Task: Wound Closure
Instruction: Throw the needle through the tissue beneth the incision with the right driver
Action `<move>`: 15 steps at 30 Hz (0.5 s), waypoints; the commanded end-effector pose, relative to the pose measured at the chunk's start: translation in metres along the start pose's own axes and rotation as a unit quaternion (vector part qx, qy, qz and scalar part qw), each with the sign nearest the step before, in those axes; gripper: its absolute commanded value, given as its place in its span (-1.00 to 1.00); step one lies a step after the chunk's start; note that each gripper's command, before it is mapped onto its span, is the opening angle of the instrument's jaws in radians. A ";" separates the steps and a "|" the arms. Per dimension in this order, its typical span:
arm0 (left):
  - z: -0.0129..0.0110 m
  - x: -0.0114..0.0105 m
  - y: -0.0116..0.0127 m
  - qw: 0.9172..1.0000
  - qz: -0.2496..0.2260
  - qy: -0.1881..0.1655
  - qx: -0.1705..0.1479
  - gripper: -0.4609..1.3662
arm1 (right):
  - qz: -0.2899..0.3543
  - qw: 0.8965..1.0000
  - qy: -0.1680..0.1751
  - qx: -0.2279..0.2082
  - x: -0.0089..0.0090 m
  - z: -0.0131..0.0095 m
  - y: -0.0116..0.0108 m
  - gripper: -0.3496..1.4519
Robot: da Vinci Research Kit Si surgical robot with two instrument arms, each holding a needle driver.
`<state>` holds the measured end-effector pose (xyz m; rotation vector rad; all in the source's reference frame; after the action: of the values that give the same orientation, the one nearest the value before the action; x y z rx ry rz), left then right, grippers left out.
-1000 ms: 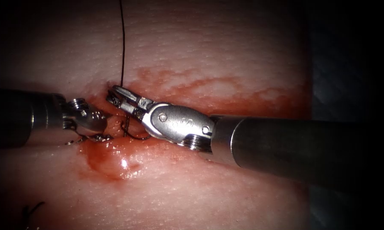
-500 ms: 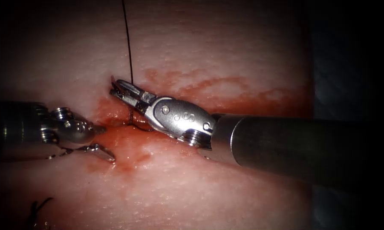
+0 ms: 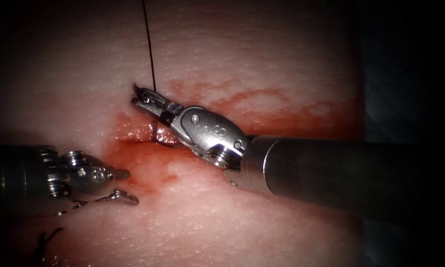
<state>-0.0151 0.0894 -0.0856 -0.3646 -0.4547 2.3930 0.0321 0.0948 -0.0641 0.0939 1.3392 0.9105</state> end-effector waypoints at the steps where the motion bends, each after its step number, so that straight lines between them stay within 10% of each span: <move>1: 0.0001 -0.0003 0.0003 1.000 -0.002 0.004 -0.001 -0.29 | 0.011 1.000 -0.002 0.001 0.0000 0.0001 0.0000 -1.00; 15: 0.0021 -0.0020 0.0012 0.999 -0.003 0.038 -0.011 -0.42 | 0.024 1.000 -0.018 -0.002 0.0005 0.0008 0.0013 -1.00</move>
<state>-0.0151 0.0867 -0.0838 -0.4658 -0.4461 2.3582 0.0320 0.0963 -0.0636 0.1409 1.3076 0.9463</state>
